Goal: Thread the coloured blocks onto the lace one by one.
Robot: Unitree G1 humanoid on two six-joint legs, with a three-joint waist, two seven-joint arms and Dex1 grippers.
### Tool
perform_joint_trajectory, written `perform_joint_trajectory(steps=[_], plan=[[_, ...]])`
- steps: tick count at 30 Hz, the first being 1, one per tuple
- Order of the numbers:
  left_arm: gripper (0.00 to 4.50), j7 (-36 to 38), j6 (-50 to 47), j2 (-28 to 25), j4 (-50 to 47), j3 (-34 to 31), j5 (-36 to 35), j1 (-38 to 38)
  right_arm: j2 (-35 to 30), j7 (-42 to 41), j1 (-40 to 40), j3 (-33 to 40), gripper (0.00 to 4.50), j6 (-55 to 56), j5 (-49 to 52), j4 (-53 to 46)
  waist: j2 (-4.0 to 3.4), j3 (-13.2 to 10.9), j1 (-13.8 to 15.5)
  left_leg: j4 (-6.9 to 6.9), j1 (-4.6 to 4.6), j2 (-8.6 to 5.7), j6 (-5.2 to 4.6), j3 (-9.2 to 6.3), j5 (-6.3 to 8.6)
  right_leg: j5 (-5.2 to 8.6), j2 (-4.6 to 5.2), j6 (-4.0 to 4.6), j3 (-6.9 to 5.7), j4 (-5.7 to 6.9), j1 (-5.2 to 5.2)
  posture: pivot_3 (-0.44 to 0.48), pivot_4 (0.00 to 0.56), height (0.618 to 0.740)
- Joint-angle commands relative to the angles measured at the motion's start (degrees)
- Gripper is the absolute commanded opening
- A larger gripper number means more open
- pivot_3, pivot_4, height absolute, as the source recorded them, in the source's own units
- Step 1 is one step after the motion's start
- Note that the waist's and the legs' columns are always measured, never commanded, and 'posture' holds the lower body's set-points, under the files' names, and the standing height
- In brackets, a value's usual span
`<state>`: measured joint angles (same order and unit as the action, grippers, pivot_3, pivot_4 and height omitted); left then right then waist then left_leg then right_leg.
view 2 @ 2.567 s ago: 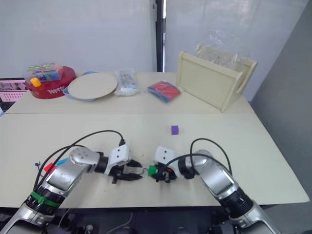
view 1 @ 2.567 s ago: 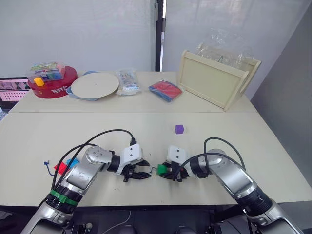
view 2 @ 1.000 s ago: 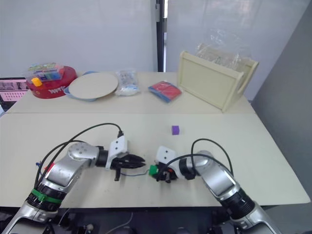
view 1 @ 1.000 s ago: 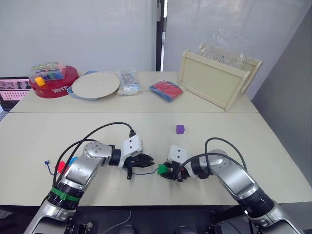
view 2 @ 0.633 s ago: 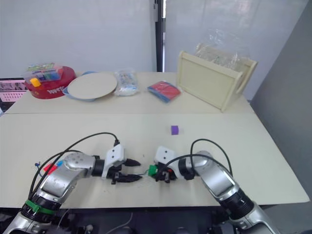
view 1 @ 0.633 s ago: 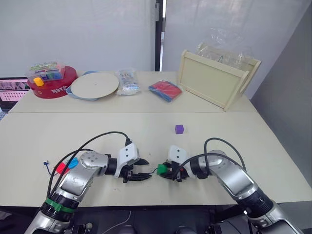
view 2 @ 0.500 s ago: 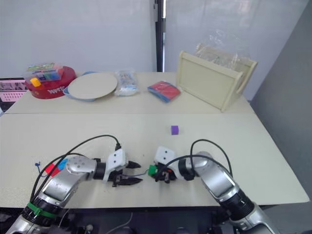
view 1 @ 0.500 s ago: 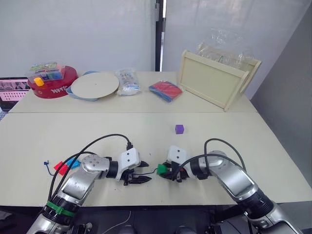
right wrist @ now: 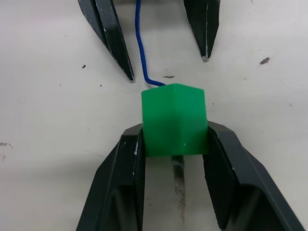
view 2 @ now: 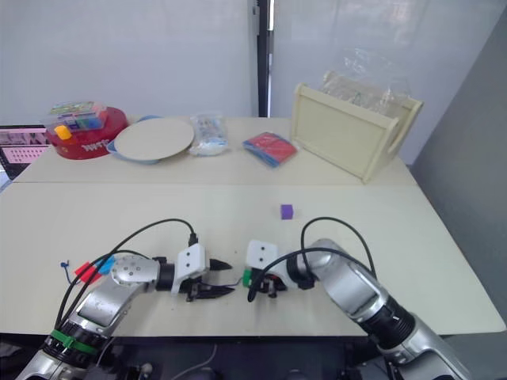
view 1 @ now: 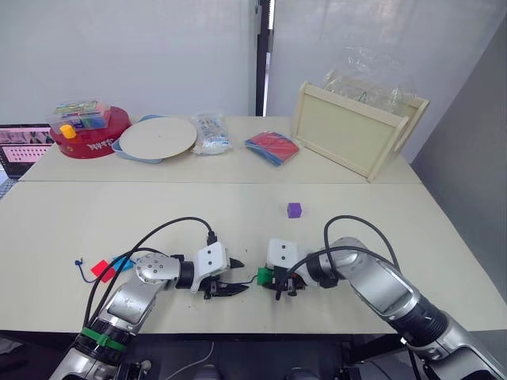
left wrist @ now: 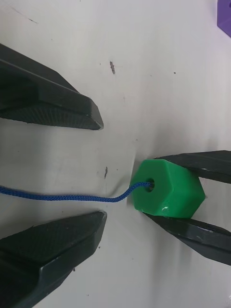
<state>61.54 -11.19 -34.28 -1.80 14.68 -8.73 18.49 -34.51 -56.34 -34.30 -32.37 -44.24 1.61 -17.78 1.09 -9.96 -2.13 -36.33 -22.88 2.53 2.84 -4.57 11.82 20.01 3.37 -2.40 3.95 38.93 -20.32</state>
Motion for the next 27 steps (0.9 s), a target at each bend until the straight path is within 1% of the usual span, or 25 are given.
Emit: perform_joint_trajectory(steps=[1, 5, 8, 14, 15, 27], plan=[[2.82, 0.4, -2.4, -1.0, -0.9, -0.5, -0.4, -0.1, -1.8, -0.6, -2.2, -3.7, 1.20, -3.8, -3.2, 1.3, 0.00, 0.0, -0.1, 0.00, 0.01, 0.00, 0.00, 0.00, 0.00, 0.00, 0.00, 0.00, 0.00, 0.02, -0.01, 0.000, 0.150, 0.740], [2.82, 2.1, -4.0, -2.4, -2.5, 0.1, -1.0, -1.3, -1.7, -0.7, -3.8, -5.8, 1.20, -5.2, -3.8, 1.9, 0.00, 0.0, -0.2, 0.01, -0.01, 0.01, 0.00, -0.01, 0.00, 0.00, -0.01, 0.00, -0.01, 0.01, -0.02, 0.000, 0.150, 0.740], [2.07, 2.7, -4.6, -2.7, -3.2, 0.5, -1.2, -1.7, -1.7, -0.5, -3.7, -6.0, 1.20, -5.2, -3.7, 2.2, 0.00, 0.0, -0.2, 0.03, 0.02, 0.01, 0.00, -0.01, 0.00, 0.00, -0.01, 0.00, 0.00, 0.01, -0.02, 0.000, 0.150, 0.740], [0.05, 2.4, -5.3, -2.1, -4.3, 1.2, -1.0, -2.1, -1.3, -0.3, -3.5, -5.7, 1.20, -5.4, -3.2, 2.4, 0.00, 0.0, -0.2, 0.03, 0.03, 0.01, 0.00, -0.01, 0.00, 0.00, -0.01, 0.00, 0.00, 0.01, 0.00, 0.000, 0.150, 0.740], [0.00, 2.4, -5.5, -2.0, -4.5, 1.2, -1.2, -2.1, -1.2, -0.2, -3.4, -5.6, 1.20, -5.5, -3.1, 2.4, 0.00, 0.0, -0.2, 0.03, 0.03, 0.01, 0.00, 0.00, 0.00, 0.00, -0.01, 0.00, 0.00, 0.01, 0.00, 0.000, 0.150, 0.740], [0.00, 1.0, -7.0, 0.9, -4.7, 1.7, -0.8, -0.2, -0.9, -0.3, -2.7, -5.2, 1.20, -5.7, -2.6, 2.2, 0.00, 0.0, 0.0, 0.03, 0.03, 0.00, 0.00, -0.01, 0.00, 0.00, 0.00, 0.00, 0.00, 0.00, 0.01, 0.000, 0.150, 0.740]])
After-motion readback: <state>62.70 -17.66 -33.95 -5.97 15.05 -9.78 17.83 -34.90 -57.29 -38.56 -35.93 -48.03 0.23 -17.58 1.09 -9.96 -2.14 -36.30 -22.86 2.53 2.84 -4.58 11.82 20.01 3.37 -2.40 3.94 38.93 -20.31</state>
